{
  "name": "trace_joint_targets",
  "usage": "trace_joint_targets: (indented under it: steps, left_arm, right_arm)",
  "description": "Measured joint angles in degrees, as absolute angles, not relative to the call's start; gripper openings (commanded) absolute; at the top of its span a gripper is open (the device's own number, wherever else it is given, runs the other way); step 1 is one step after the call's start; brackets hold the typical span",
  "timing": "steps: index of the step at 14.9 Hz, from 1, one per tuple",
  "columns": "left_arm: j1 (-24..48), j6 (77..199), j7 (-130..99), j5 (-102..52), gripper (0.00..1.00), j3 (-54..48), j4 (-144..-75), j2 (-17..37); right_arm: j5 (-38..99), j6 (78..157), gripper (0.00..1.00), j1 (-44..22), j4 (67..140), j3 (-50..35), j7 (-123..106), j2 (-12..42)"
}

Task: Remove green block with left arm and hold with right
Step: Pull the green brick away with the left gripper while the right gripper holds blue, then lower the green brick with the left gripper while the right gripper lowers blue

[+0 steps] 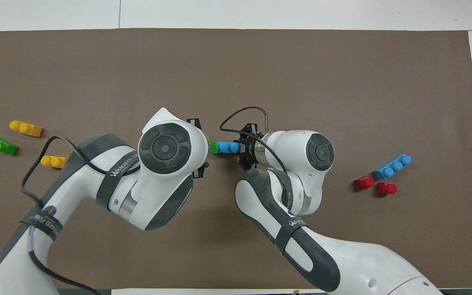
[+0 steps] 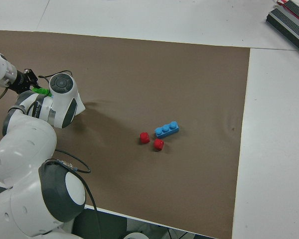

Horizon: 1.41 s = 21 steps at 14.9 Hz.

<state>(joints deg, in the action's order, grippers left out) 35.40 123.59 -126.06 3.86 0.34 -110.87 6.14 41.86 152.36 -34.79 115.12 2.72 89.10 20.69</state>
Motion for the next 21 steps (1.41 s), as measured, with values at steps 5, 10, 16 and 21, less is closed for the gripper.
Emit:
trace_joint_targets:
  steps: [5, 10, 16, 21]
  left_arm:
    - [28.02, 116.38, -110.22, 1.20, 0.00, 0.62, -110.76, 0.46]
    - [16.41, 112.84, -89.10, -2.40, 0.00, 1.10, -110.78, -1.40]
    - [4.74, 113.99, -70.58, -3.71, 0.00, 1.25, -111.48, 0.55]
    - [-0.25, 121.70, -61.65, -3.76, 0.00, 1.27, -111.60, 7.05]
  right_arm:
    - [40.56, 137.31, 0.00, -20.82, 111.75, 3.58, 74.59, 16.13]
    - [34.24, 124.93, 0.00, -1.55, 112.09, 3.93, 53.37, 14.19]
    - [34.08, 123.46, 0.00, 6.62, 115.23, 3.78, 47.94, 15.58]
    - [34.09, 123.70, 0.00, 6.32, 115.52, 3.09, 47.93, 16.89]
